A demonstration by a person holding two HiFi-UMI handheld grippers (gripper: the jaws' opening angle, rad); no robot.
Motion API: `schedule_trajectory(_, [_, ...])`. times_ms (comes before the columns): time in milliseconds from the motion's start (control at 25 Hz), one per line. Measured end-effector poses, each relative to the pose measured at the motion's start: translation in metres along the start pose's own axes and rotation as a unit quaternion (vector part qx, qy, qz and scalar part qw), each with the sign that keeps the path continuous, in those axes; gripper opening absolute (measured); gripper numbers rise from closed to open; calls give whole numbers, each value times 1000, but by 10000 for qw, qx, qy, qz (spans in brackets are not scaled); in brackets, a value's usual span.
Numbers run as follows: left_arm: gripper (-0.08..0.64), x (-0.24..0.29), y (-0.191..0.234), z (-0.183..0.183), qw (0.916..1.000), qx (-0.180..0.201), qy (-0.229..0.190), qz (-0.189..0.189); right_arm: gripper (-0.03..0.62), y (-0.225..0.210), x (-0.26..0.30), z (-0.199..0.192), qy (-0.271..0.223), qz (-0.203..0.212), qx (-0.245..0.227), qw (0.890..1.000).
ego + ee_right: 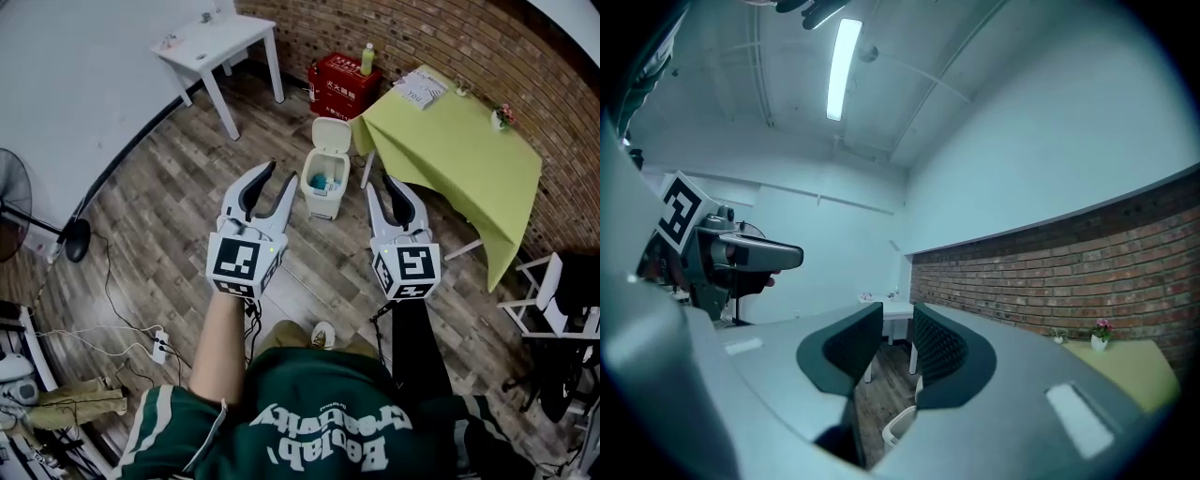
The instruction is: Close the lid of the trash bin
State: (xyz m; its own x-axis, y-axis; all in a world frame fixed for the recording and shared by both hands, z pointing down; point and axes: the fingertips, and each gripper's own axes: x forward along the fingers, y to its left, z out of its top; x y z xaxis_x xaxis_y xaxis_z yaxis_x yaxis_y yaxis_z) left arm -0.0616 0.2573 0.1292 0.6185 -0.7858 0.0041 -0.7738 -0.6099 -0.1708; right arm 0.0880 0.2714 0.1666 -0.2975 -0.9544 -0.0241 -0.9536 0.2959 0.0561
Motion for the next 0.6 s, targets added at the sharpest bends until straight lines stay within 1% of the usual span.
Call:
schedule_trajectory(240, [145, 13, -5, -5, 9999, -90, 73, -46, 117, -10, 3, -6, 68, 6, 14, 10000])
schedule_trajectory(440, [146, 24, -12, -2, 9996, 40, 98, -253, 117, -18, 10, -6, 74, 19, 35, 10000])
schedule_trajectory(600, [146, 33, -6, -6, 9995, 133, 135, -237, 117, -21, 20, -4, 17, 40, 19, 10000])
